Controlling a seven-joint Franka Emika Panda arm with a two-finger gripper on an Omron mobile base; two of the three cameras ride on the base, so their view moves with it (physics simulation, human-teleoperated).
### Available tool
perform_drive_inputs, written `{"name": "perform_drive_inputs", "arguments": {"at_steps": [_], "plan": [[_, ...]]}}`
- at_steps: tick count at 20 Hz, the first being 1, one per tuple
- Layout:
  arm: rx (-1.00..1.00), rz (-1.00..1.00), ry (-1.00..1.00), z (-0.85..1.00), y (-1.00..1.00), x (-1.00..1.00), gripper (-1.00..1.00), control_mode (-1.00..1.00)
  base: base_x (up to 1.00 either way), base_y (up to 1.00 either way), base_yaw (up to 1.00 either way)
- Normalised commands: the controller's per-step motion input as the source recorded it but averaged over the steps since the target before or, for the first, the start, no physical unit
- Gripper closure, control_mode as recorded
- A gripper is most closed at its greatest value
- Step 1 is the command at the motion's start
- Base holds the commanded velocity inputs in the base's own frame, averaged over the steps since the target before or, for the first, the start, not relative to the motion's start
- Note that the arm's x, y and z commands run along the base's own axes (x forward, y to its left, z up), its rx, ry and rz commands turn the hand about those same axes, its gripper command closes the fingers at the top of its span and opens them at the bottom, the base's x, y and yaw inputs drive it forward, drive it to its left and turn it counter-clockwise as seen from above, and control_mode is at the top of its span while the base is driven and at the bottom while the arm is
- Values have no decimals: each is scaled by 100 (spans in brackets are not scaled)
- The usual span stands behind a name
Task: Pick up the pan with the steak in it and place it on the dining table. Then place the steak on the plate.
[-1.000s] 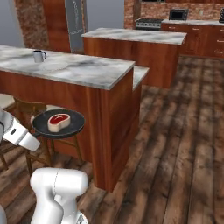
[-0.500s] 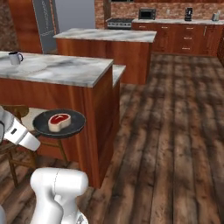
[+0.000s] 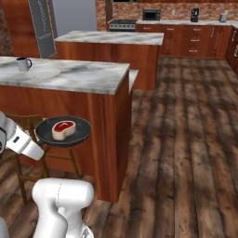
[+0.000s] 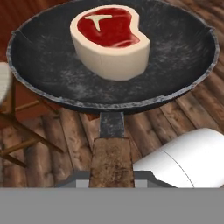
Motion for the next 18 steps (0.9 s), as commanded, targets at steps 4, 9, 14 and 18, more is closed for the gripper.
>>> {"name": "perform_drive_inputs", "arguments": {"at_steps": [4, 9, 14, 18], "plan": [[0, 0, 0, 0, 0, 0, 100, 100, 3, 64, -13], [0, 0, 0, 0, 0, 0, 100, 100, 32, 1, -3], [0, 0, 0, 0, 0, 0, 100, 100, 98, 0, -12], [0, 0, 0, 0, 0, 0, 100, 100, 99, 1, -13]]}}
